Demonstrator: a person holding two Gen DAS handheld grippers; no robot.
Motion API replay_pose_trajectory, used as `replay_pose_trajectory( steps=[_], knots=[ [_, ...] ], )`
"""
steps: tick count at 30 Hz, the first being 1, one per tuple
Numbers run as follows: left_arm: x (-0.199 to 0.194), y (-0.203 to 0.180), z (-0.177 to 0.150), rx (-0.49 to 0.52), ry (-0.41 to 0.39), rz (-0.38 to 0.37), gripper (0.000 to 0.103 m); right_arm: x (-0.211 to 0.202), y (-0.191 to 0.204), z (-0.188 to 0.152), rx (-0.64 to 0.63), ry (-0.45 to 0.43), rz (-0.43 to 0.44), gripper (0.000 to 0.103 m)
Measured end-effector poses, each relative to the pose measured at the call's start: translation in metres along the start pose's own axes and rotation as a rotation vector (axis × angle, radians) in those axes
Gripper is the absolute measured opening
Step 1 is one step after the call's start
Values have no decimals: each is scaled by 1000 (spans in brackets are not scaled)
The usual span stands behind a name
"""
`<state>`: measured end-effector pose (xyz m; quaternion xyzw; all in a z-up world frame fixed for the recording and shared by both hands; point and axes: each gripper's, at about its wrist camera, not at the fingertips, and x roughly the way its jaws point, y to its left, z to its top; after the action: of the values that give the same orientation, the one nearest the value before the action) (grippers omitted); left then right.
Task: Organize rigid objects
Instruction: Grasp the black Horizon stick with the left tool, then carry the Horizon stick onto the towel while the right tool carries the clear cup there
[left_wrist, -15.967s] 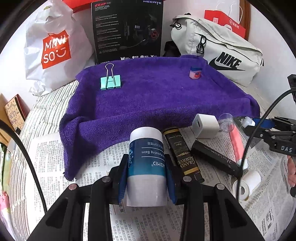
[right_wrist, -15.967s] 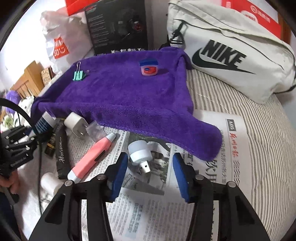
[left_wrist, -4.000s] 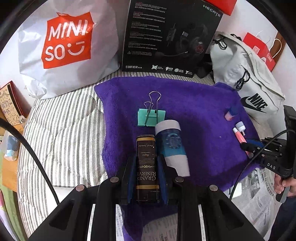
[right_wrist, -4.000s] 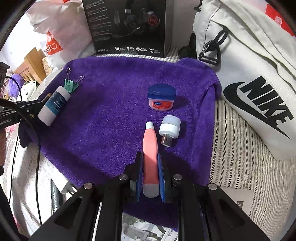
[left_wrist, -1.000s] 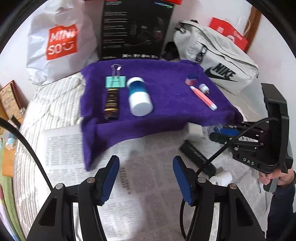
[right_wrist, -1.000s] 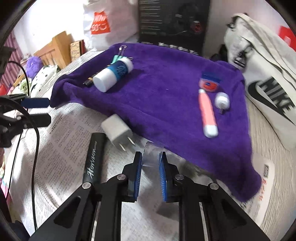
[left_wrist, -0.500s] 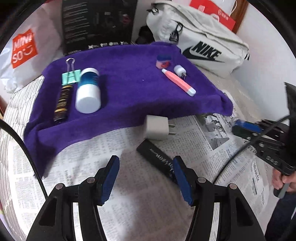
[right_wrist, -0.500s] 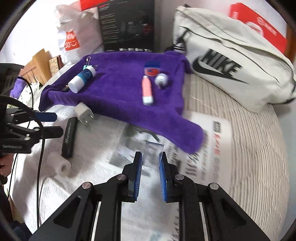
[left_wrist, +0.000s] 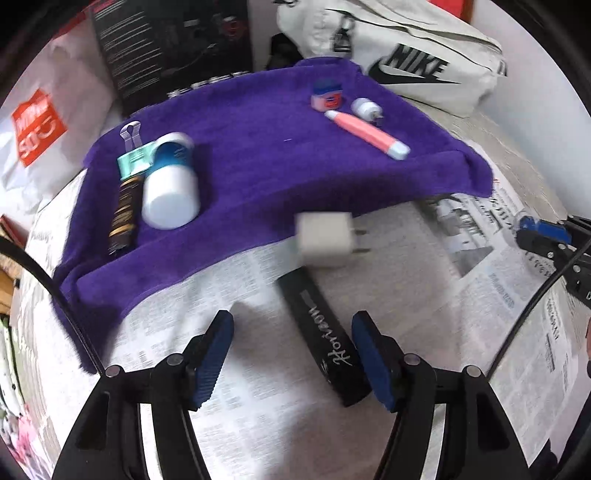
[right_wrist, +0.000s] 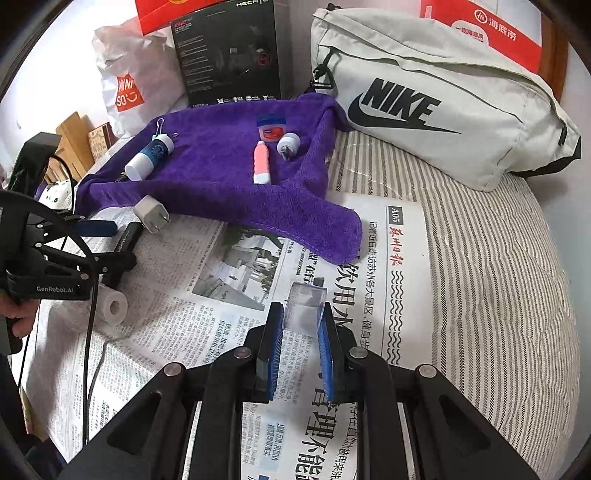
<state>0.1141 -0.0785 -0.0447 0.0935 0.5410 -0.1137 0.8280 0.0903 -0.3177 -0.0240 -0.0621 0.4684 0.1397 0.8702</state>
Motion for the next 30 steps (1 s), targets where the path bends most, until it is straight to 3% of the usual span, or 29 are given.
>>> replay_pose_trajectory(
  steps=[7,10,11,12,30],
  knots=[
    [-2,19,-7,-41,-25,3,60,4,4,2,-5,1,17,18],
    [-2,11,-5,11,-51,-23,43,7,6,2,-5,11,21,18],
    [-2,8,-4,28,-57,-34,28,8,7,2,-6,13,21,18],
    [-3,5,-4,43,-60,-43,21,8,7,2,-7,14,21,18],
    [-9,0,-11,86,-64,-43,22,17,6,2,-3,33,30,18]
  ],
)
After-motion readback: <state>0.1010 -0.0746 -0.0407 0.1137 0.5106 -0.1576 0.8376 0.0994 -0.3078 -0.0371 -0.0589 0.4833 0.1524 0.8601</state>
